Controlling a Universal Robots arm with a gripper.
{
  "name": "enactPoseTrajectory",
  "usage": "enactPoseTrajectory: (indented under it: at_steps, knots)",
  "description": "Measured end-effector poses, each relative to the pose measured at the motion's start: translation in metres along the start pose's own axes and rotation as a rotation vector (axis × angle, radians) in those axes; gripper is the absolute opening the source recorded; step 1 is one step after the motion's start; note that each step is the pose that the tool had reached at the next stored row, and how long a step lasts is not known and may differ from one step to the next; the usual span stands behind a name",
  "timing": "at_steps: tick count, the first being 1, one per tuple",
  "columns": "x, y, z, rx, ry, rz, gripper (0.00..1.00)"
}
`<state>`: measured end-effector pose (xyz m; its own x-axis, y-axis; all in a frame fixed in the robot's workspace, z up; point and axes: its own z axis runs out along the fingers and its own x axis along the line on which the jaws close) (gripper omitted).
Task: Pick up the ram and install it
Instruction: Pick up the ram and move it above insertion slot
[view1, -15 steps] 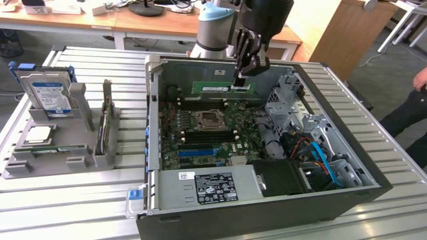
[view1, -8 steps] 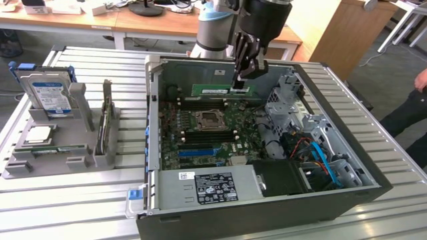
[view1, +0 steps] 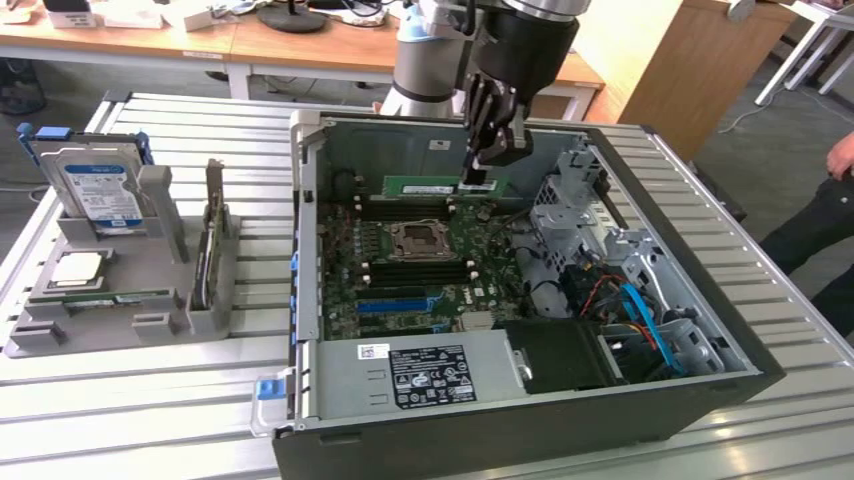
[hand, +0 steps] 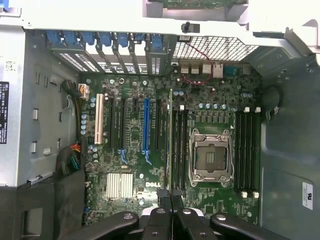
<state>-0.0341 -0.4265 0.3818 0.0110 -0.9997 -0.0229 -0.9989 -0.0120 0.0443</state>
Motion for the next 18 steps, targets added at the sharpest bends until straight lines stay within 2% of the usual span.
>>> enactPoseTrajectory:
  at_steps: [6, 18]
  knots:
    - [0.0001, -0.0004, 0.0002, 0.0, 0.0, 0.0, 0.12]
    - [0.0014, -0.0098, 0.0013, 0.0, 0.0, 0.0, 0.12]
